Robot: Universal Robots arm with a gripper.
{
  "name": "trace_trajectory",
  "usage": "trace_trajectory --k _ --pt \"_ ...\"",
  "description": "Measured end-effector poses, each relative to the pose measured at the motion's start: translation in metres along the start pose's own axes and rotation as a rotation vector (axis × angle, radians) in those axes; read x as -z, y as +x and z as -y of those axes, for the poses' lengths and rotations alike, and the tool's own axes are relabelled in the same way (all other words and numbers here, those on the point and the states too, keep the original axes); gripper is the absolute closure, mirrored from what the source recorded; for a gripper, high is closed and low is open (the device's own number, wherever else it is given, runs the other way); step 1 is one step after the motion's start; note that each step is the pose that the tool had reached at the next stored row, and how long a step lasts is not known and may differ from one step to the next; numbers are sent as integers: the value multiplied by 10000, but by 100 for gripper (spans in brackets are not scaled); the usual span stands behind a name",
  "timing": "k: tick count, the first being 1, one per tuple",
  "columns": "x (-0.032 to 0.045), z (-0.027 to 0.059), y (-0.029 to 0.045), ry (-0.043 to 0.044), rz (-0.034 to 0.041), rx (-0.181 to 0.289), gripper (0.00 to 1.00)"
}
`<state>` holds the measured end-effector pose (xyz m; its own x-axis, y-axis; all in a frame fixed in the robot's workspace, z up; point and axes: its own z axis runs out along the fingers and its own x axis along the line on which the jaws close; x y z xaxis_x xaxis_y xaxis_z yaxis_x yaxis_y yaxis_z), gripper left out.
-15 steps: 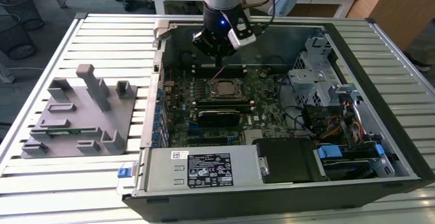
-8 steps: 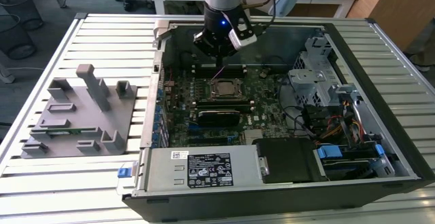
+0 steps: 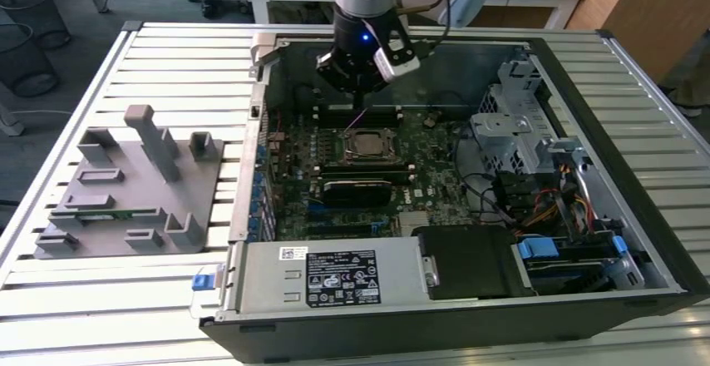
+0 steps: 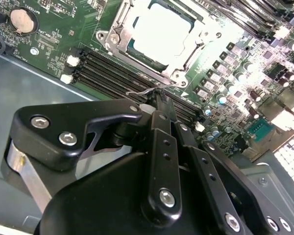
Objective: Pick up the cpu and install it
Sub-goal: 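Install the first cpu locking lever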
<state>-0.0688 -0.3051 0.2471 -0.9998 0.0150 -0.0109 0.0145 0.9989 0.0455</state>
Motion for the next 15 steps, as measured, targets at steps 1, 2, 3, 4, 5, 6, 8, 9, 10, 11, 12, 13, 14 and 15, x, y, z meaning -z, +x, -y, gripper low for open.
trace_trajectory --k 1,2,3,4,5,6,8,9,10,11,12,13,14,15 --pt "-2 0 -3 0 0 0 89" --pt "-6 0 -7 -2 1 0 89" --pt "-11 1 -12 0 0 0 89" --pt "-15 1 -19 2 -1 -1 89" --pt "-18 0 -28 2 -1 0 89" --pt "-22 0 -39 2 -1 -1 89" --pt "-30 -3 -67 1 0 -1 89" --pt "-35 -5 -80 1 0 0 89" --pt "-41 -7 -90 0 1 1 89" --pt "-49 -8 -95 0 0 2 89" --pt "-60 -9 -96 2 -1 4 89" --pt "-73 -10 -97 2 -1 9 89" --pt "-87 -12 -98 3 -1 14 89" --pt "-100 -14 -99 2 -1 19 89"
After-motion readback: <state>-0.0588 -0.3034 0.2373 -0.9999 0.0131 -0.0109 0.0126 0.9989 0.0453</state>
